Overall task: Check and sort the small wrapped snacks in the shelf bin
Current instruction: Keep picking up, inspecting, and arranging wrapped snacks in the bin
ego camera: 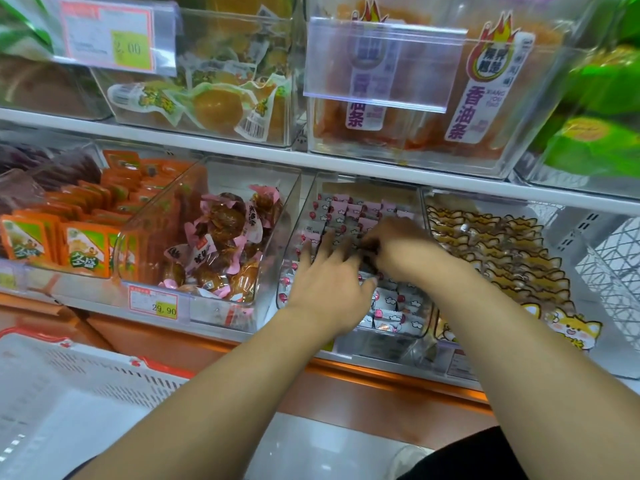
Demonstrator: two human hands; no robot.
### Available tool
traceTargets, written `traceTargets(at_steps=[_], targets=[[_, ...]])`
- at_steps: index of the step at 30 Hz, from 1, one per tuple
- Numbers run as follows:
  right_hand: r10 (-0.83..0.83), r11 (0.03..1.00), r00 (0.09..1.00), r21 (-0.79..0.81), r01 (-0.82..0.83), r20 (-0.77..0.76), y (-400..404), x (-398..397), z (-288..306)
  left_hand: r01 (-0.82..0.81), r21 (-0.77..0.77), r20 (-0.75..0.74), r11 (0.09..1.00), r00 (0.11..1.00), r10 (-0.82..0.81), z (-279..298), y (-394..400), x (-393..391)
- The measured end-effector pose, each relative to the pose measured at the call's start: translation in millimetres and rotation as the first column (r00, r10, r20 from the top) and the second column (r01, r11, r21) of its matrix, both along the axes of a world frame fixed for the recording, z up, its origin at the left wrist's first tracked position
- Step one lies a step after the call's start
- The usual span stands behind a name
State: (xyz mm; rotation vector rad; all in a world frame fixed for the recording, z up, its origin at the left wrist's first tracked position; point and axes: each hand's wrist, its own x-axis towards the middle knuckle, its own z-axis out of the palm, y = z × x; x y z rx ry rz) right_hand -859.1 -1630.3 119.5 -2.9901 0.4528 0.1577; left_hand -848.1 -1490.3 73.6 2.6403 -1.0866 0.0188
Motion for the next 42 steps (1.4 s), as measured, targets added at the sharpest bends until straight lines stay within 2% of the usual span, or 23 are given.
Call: traceTargets(at_steps=[4,9,11,15,18,20,22,23,25,27,28,30,33,37,39,42], targets=[[-0.081,0.995,0.995,0.068,0.077,0.052,-0.6,1.5,-3.3,-0.002,0.106,-0.053,0.994,0.999,0.008,-2.4,-4.7,7.0],[-0.134,0.986,0.964,0.129,0.106,0.230,-3.3,3.8,-8.6,-0.045,0.080,-0.099,0.996,0.994,0.053,-0.8,-7.7,11.3],[-0.170,0.971,0.922,0.220,0.096,0.348,-5.5,2.1,-9.2,-0.055,0.075,-0.097,0.996,0.993,0.062,-1.5,-6.9,11.2],[-0.261,0.928,0.774,0.371,0.036,0.577,-12.0,-6.2,-6.1,-0.050,0.031,-0.083,0.998,0.995,0.053,-2.1,-2.8,10.0],[-0.283,0.915,0.669,0.403,-0.026,0.687,-10.3,-16.7,-2.5,-0.065,-0.070,-0.100,0.995,0.993,0.057,1.3,2.6,5.0],[-0.320,0.903,0.582,0.427,-0.053,0.747,-5.9,-25.8,1.2,-0.103,-0.206,-0.146,0.973,0.987,0.074,5.4,7.3,-0.7],[-0.434,0.831,0.524,0.550,-0.081,0.733,0.6,-33.9,5.9,-0.173,-0.420,-0.259,0.891,0.964,0.065,11.5,13.8,-6.1],[-0.516,0.742,0.516,0.658,-0.129,0.683,5.8,-38.3,8.8,-0.229,-0.527,-0.341,0.818,0.939,0.043,15.6,18.0,-9.2],[-0.667,0.446,0.545,0.858,-0.254,0.508,17.8,-48.0,12.8,-0.368,-0.654,-0.507,0.662,0.861,-0.023,24.0,28.4,-14.6],[-0.731,0.124,0.620,0.949,-0.290,0.285,25.7,-58.5,15.0,-0.471,-0.698,-0.629,0.539,0.763,-0.147,29.6,40.3,-17.6],[-0.720,0.014,0.664,0.961,-0.277,0.202,27.1,-63.8,15.1,-0.516,-0.706,-0.669,0.485,0.710,-0.218,30.5,46.0,-19.1],[-0.656,-0.116,0.746,0.961,-0.250,0.115,27.6,-74.3,14.1,-0.588,-0.706,-0.705,0.395,0.636,-0.314,31.1,57.9,-22.2],[-0.568,-0.193,0.822,0.966,-0.170,0.032,28.3,-84.4,12.3,-0.616,-0.700,-0.714,0.361,0.600,-0.361,30.1,76.3,-24.8],[-0.349,-0.268,0.936,0.962,-0.052,-0.046,27.7,-91.7,9.4,-0.560,-0.710,-0.697,0.426,0.647,-0.310,26.1,98.8,-24.3],[-0.254,-0.249,0.967,0.968,-0.035,-0.030,27.3,-94.5,8.3,-0.529,-0.719,-0.683,0.451,0.661,-0.312,24.5,105.9,-25.4],[-0.219,-0.218,0.975,0.973,-0.072,0.023,30.5,-94.7,4.9,-0.524,-0.723,-0.681,0.450,0.647,-0.342,22.9,111.0,-27.4]])
